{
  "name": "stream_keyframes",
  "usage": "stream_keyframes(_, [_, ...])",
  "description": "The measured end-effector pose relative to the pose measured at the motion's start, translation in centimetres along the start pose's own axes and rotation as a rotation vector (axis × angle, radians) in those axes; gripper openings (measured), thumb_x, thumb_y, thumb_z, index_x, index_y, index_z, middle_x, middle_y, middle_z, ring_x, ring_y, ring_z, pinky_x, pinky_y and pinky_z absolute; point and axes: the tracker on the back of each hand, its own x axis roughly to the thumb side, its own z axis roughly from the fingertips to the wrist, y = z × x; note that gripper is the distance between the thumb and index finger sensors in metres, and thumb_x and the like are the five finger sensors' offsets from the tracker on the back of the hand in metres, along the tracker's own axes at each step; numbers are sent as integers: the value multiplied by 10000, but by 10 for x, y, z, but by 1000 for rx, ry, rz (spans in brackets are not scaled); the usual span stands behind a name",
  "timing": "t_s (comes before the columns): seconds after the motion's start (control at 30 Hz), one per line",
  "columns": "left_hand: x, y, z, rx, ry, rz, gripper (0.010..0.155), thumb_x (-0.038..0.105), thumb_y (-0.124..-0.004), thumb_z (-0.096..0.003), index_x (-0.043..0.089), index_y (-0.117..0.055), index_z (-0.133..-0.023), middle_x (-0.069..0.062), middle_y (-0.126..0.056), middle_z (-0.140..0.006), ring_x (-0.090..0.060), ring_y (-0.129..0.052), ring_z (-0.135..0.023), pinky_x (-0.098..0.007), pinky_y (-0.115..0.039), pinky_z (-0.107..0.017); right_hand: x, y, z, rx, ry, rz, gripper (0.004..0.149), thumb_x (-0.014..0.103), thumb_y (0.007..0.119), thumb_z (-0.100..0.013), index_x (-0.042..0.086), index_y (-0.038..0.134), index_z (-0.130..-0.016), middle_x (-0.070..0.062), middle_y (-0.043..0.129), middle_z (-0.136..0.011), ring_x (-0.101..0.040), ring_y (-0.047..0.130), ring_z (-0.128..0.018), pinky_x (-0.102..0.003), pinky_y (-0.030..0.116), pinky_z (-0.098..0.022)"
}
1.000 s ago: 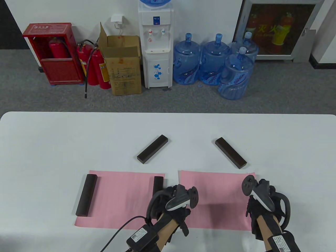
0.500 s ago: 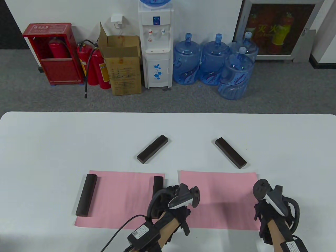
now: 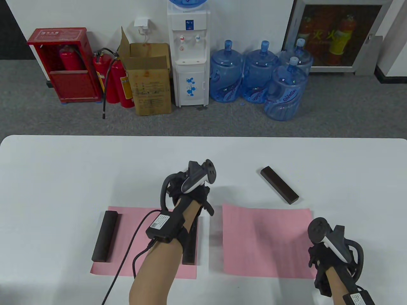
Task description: Unroll papers and secure with paperweights
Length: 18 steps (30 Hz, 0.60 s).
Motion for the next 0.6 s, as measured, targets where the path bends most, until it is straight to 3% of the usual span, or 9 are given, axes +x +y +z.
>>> stream_keyframes(0.1, [-5, -14, -33, -27, 50, -54, 744, 529, -695, -488, 349, -342, -1118, -86, -582, -1196, -418, -643, -1045, -600, -546, -732, 0, 0, 0, 1, -3, 3, 588, 300, 868, -417, 242, 703, -978, -83, 513, -1100, -398, 577, -1026, -622, 519, -727])
stream_keyframes(0.27, [-5, -35, -65, -58, 67, -126, 791, 517, -724, -480, 340, -286, -1115, -77, -601, -1189, -411, -726, -1015, -607, -590, -714, 1, 0, 1, -1, -5, 11, 589, 297, 867, -416, 237, 702, -978, -87, 518, -1099, -397, 586, -1024, -621, 523, -727])
stream_keyframes(0.43, [-3, -44, -74, -3, 13, -232, 787, 447, -788, -474, 341, -331, -1106, -48, -748, -1073, -298, -919, -840, -555, -693, -654, 0, 0, 0, 2, -7, -5, 586, 294, 871, -416, 234, 707, -975, -89, 519, -1098, -399, 585, -1024, -622, 522, -727])
stream_keyframes(0.6, [-1, -51, -77, -15, -13, -225, 816, 436, -788, -463, 351, -283, -1099, -71, -740, -1057, -290, -935, -790, -541, -720, -617, 0, 0, 0, 3, -8, -6, 586, 293, 871, -417, 234, 706, -975, -89, 520, -1097, -401, 585, -1024, -622, 522, -727])
